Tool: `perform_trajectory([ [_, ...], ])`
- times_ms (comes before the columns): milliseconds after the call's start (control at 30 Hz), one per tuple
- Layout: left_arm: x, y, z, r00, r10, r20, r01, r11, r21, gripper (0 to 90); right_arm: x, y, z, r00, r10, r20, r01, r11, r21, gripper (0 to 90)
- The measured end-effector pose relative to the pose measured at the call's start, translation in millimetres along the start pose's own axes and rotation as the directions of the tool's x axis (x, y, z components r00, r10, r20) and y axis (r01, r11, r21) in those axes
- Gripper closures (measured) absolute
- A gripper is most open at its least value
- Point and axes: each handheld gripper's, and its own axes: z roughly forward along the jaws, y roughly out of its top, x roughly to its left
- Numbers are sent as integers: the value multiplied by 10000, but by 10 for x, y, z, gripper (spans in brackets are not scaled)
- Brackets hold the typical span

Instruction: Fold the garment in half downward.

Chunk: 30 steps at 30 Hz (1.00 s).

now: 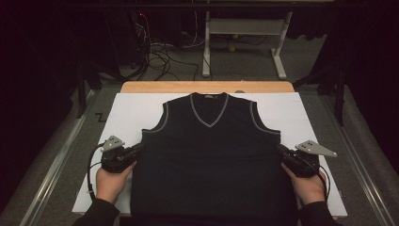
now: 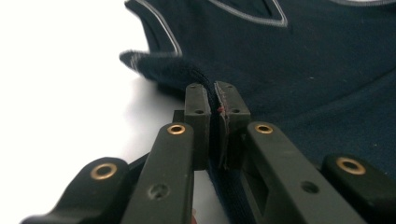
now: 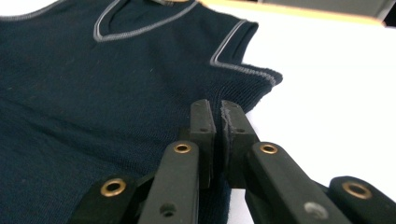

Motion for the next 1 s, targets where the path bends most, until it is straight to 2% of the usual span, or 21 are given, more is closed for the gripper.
perform_trajectory([
  [100,46,56,15,9998,54,-166,-55,10000,-33,807,-32,21,6,9999,116,27,-116,9997,-200,858],
  [133,106,100,15,9997,-41,-227,39,10000,-80,808,-38,23,10,9999,153,36,-152,9997,-189,857],
  [200,131,115,5,9998,-102,-164,101,9999,-84,807,-42,10,9,9999,113,-10,-113,9998,-144,857],
  [333,103,92,-62,10000,85,-35,-85,10000,-7,807,-53,-23,-21,9999,110,-102,-111,9999,-118,856],
  [467,54,-55,-199,9994,10,357,-11,10000,30,806,-27,-105,-112,9997,3,-258,-5,10000,-48,856],
  [600,24,-170,-274,9990,19,450,-25,9999,130,805,27,-163,-220,9992,-209,-346,209,9998,-26,855],
  [733,-48,-341,-376,9977,217,641,-252,9982,553,803,85,-239,-334,9980,-347,-519,353,9993,102,855],
  [1000,-157,-526,-561,9955,249,913,-314,9970,714,801,165,-402,-533,9956,-609,-713,637,9972,380,852],
])
